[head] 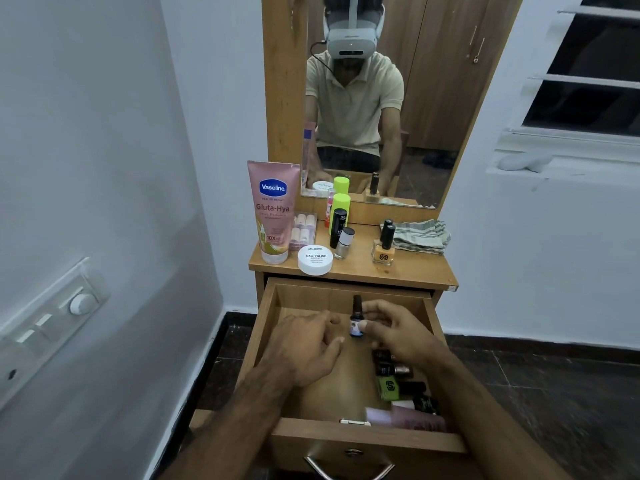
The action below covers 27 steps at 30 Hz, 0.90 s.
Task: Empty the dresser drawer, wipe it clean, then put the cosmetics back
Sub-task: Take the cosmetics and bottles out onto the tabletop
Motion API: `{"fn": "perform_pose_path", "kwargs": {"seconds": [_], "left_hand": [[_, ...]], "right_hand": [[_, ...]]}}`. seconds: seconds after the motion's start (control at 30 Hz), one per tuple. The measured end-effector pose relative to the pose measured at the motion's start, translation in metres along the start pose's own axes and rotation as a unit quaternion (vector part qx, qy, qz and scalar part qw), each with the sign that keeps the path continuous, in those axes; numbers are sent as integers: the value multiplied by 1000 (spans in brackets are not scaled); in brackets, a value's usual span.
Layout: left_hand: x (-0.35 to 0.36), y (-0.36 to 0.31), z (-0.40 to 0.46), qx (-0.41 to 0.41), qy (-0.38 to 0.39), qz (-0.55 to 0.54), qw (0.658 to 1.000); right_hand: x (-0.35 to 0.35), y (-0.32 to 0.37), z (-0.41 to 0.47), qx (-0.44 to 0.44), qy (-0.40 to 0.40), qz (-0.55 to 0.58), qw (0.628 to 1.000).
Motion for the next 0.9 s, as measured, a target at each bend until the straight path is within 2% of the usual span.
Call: {"fn": "perform_pose_path", "kwargs": {"seconds": [0.1, 0.23, 0.37, 0.57, 0.77, 0.9], "left_hand": [[-1, -5, 0, 23, -9, -1, 1000], [-3, 1, 2, 9, -17, 29, 999], [-1, 2, 3, 11, -18, 56, 998], [-4, 1, 2, 12, -3, 113, 994], [-8, -6, -1, 3, -6, 114, 993], [-17, -6, 1, -26, -48, 88, 995]], "right_hand": [[12, 19, -5, -61, 38, 72, 995], [15, 28, -9, -76, 43, 97, 991], [8, 29, -9, -74, -5, 67, 995], [10, 30, -9, -72, -35, 29, 996], [9, 29, -8, -73, -56, 33, 995], [13, 34, -9, -83, -44, 47, 994]]}}
Point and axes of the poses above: each hand's wrist, its own z-axis towards the middle knuckle, its own x-axis out of the palm, y = z × x, the point moved 7 cm from there along z, towards the middle knuckle, and after that the axes turned 11 degrees about -z, right-handed, at the moved point
